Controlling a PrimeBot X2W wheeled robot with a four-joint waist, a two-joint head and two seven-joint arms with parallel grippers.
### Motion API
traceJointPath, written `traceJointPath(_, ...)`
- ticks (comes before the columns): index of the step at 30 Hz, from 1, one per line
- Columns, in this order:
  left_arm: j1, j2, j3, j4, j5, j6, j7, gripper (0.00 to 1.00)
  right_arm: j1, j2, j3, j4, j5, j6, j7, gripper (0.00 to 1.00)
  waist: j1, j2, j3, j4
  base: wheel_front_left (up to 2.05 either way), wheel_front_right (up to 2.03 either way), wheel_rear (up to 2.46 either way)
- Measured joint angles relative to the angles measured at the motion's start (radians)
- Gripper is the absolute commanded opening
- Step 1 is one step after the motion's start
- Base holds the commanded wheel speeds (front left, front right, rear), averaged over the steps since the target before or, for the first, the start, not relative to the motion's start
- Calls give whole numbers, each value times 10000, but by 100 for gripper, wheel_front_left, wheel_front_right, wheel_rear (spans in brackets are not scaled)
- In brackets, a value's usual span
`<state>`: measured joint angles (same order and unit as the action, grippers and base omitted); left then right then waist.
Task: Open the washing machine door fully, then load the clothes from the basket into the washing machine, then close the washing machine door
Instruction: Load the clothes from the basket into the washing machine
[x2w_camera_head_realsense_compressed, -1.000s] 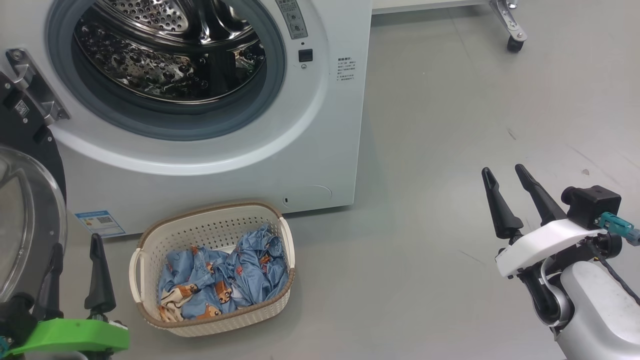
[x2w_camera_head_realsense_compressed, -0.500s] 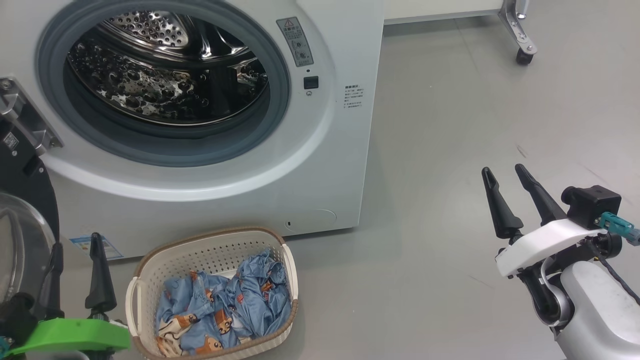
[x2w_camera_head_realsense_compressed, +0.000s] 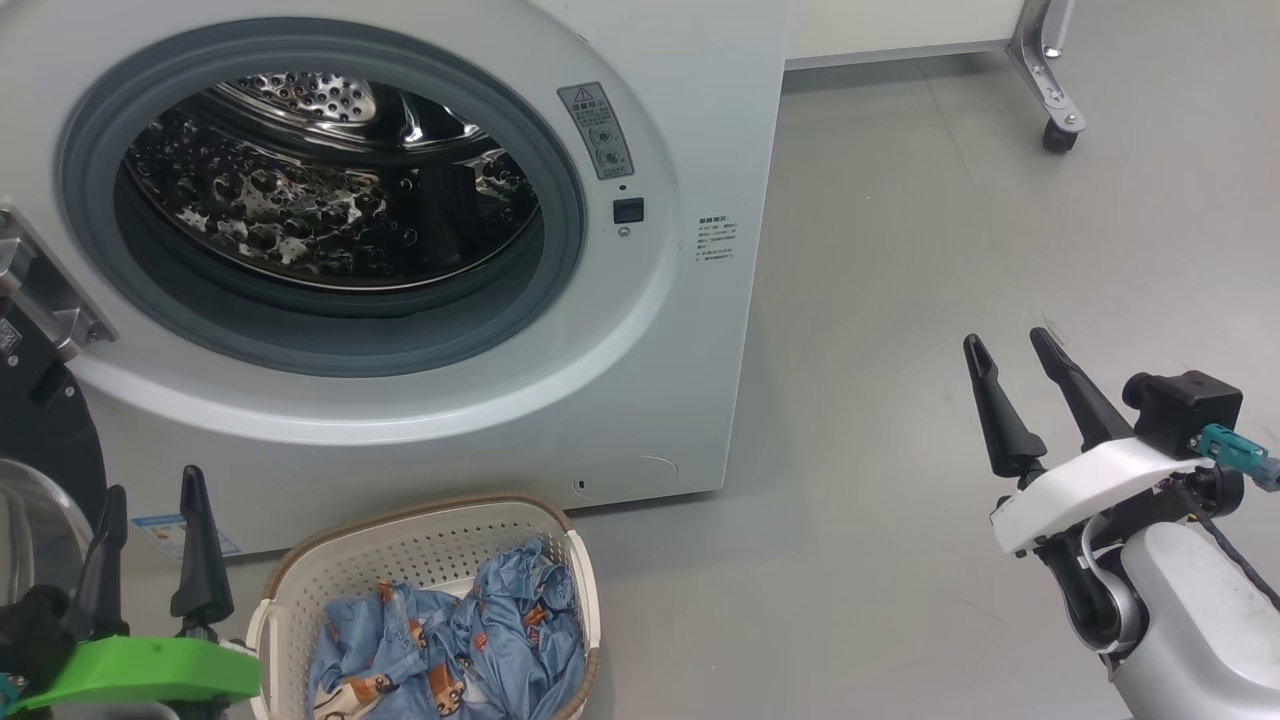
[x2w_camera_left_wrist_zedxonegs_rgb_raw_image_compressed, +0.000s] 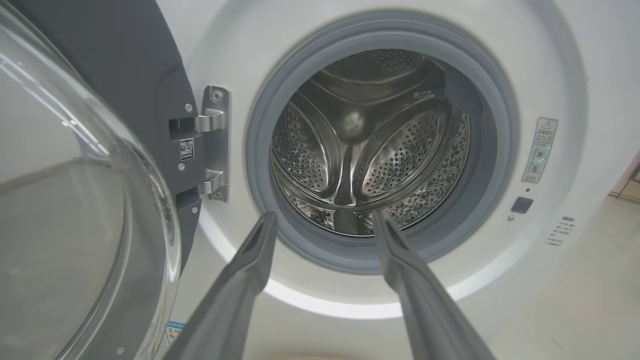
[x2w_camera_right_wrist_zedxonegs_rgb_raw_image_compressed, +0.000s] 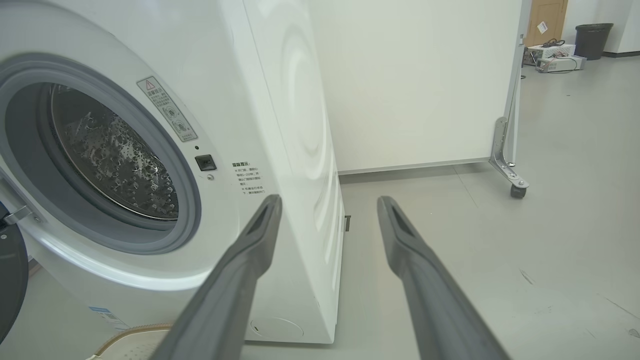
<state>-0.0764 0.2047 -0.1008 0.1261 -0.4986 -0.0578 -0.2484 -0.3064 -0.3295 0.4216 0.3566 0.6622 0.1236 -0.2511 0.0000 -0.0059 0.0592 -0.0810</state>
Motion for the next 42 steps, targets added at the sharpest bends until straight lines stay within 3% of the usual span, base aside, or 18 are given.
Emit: traceJointPath(42, 16, -15, 6, -163, 146, 38, 21, 100, -8, 2, 48, -180, 2, 0, 0, 100, 0, 0, 551, -39, 6, -6, 0)
